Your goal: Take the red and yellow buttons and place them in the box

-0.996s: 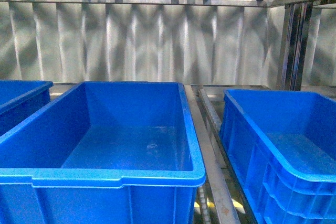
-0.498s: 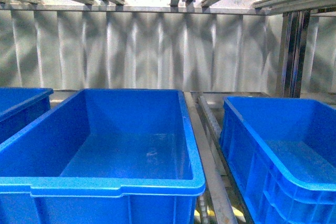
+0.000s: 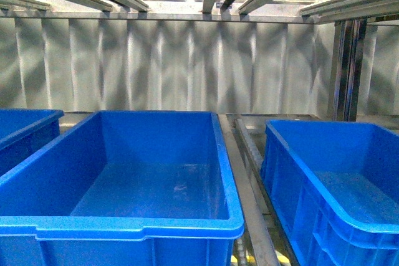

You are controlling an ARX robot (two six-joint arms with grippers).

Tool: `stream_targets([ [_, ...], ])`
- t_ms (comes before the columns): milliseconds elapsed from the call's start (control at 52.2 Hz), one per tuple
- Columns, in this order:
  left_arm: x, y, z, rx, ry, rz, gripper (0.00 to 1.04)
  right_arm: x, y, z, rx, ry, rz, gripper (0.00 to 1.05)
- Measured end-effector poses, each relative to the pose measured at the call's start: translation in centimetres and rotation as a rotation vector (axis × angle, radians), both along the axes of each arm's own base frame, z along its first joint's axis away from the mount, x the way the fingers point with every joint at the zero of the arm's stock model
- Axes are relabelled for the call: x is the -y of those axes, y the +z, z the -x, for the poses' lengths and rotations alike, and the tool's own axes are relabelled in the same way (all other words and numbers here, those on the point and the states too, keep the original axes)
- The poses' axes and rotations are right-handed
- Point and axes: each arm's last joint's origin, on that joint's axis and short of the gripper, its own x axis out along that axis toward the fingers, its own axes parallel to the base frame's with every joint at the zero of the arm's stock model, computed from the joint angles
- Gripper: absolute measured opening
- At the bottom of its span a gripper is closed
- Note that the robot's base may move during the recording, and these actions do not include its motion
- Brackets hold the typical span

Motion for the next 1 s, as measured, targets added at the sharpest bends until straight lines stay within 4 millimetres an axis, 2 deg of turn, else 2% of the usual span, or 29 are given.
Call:
stream_targets([
  [268,0.0,0.0,0.0,0.0,0.0,0.0,0.97,0.0,-0.4,1.2,-0.016,0.0,0.0,0.03],
  [479,0.0,0.0,0.0,0.0,0.0,0.0,0.97,0.0,-0.3,1.3,-0.006,0.001,0.001,0.04],
  [517,0.0,0.0,0.0,0.0,0.0,0.0,0.97,0.0,-0.3,1.3,-0.004,0.0,0.0,0.07],
  [594,0.0,0.0,0.0,0.0,0.0,0.0,0.97,0.0,-0.3,1.3,-0.004,0.0,0.0,0.21],
  [632,0.0,0.0,0.0,0.0,0.0,0.0,0.97,0.0,-0.3,1.3,-0.004,0.0,0.0,0.32],
  [996,0.0,0.0,0.0,0.0,-0.002,0.0,0.97,0.0,-0.3,1.3,-0.004,-0.003,0.0,0.97],
])
